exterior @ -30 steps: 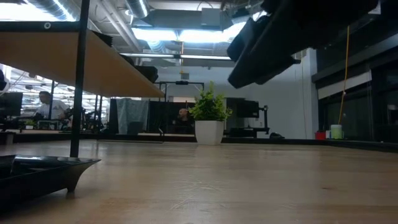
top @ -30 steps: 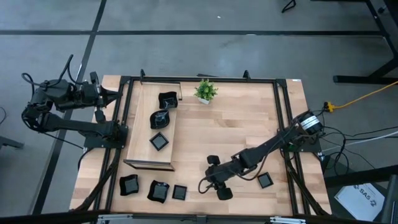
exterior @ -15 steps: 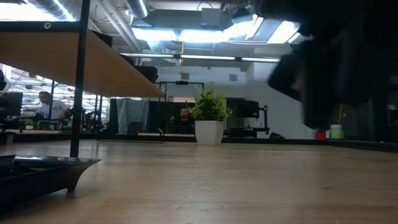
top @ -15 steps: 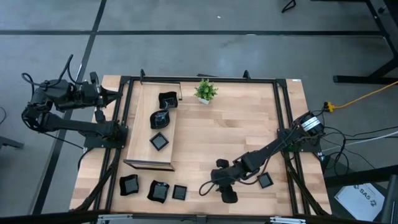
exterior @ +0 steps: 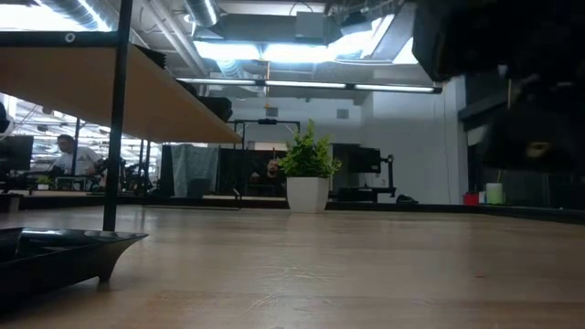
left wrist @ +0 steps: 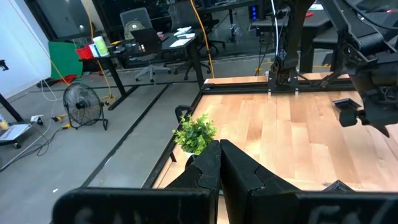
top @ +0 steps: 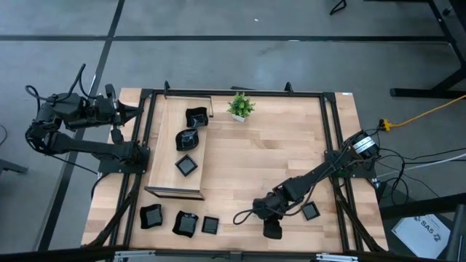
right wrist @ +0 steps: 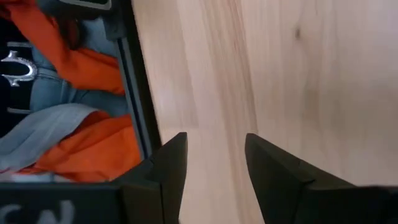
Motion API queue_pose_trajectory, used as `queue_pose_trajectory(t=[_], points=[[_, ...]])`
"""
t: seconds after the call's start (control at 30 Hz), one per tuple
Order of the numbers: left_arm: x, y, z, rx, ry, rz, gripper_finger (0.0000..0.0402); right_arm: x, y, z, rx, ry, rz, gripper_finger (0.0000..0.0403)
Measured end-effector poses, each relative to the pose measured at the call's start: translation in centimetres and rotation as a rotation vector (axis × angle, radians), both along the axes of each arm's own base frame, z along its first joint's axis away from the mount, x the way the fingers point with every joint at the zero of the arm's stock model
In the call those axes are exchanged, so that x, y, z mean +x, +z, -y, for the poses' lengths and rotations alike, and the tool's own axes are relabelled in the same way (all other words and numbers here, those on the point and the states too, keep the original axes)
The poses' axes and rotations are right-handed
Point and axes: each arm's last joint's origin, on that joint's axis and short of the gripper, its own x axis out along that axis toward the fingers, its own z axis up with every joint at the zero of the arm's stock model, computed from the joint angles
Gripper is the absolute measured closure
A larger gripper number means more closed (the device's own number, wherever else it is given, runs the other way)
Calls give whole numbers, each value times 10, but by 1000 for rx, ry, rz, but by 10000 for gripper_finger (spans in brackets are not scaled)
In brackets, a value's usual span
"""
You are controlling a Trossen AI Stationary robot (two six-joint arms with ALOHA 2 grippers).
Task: Pick & Place Mini shaped plates
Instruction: Stack the black square plate on top of the black square plate on the shelf
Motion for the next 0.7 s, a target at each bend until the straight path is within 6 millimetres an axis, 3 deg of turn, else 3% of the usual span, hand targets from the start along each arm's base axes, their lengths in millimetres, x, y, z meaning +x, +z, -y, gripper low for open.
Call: queue_pose_trajectory(t=[0.3, 0.7], points=[[0, 0, 0, 0, 0, 0, 398, -13, -6, 6, -38, -37, -199, 241], [0, 0, 0, 0, 0, 0, 398, -45, -11, 7, -130, -294, -636, 240]])
